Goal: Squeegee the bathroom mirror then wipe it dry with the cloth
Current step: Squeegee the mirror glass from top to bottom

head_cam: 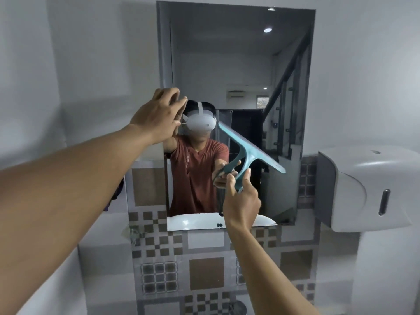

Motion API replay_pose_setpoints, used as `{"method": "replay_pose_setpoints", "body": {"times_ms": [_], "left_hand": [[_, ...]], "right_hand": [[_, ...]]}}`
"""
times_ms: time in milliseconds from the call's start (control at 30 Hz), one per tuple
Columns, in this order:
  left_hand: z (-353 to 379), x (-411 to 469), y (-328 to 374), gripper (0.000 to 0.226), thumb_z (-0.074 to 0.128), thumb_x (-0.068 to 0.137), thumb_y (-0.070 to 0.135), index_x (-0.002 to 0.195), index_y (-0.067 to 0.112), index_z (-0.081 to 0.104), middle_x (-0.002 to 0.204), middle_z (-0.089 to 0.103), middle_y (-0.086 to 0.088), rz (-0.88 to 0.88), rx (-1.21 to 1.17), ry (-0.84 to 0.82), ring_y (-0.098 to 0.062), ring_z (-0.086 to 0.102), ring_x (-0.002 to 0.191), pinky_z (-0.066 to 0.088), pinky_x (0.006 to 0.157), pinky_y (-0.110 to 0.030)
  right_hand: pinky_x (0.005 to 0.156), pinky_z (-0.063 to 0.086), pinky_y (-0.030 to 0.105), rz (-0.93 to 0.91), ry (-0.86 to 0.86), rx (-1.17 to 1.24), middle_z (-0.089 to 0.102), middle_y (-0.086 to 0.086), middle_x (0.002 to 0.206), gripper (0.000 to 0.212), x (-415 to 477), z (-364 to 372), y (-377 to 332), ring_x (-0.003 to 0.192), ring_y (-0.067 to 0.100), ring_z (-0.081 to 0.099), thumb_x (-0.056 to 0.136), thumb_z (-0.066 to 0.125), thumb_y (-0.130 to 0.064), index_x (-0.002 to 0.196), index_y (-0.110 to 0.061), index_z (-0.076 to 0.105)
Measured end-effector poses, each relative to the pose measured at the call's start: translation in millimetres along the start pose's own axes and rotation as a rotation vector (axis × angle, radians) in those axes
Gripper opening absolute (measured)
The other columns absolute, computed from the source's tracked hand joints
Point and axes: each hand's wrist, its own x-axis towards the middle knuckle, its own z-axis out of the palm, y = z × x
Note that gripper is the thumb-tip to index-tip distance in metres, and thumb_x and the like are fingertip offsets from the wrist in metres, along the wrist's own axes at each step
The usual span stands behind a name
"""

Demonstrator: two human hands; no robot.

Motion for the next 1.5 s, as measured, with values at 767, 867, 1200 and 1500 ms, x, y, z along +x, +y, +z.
{"method": "replay_pose_setpoints", "body": {"times_ms": [767,867,1200,1500], "left_hand": [[-2,3,-2,0.062,0.071,0.089,0.021,0.145,0.008,0.047,0.147,0.041,-0.014,0.003,-0.046,-0.03,-0.036,0.032,0.137,0.054,0.092,-0.058],[3,0,2,0.063,0.071,0.089,0.02,0.146,0.008,0.046,0.149,0.038,-0.014,-0.021,-0.053,-0.013,-0.035,0.029,0.139,0.056,0.09,-0.057],[22,-39,33,0.066,0.073,0.087,0.027,0.145,0.008,0.047,0.148,0.038,-0.017,-0.049,-0.099,-0.003,-0.038,0.035,0.137,0.053,0.098,-0.053],[32,-55,44,0.084,0.08,0.082,0.028,0.152,0.009,0.038,0.156,0.028,-0.02,-0.081,-0.124,-0.057,-0.039,0.022,0.147,0.047,0.104,-0.058]], "right_hand": [[0.049,0.033,0.021,-0.28,-0.241,-0.361,0.06,-0.006,0.083,0.058,-49,17,19,0.066,0.011,0.054,0.098,0.055,-0.048,0.151,-0.041,0.035],[0.045,0.034,0.023,-0.385,-0.251,-0.474,0.057,-0.007,0.078,0.056,-39,1,30,0.058,0.012,0.051,0.095,0.059,-0.049,0.148,-0.039,0.043],[0.037,0.03,0.023,-0.793,-0.276,-0.767,0.057,0.003,0.075,0.047,18,-54,46,0.044,0.013,0.032,0.089,0.073,-0.031,0.135,-0.029,0.063],[0.034,0.041,0.026,-0.967,-0.289,-0.82,0.056,0.002,0.078,0.039,57,-90,45,0.047,0.013,0.036,0.092,0.069,-0.034,0.131,-0.031,0.065]]}}
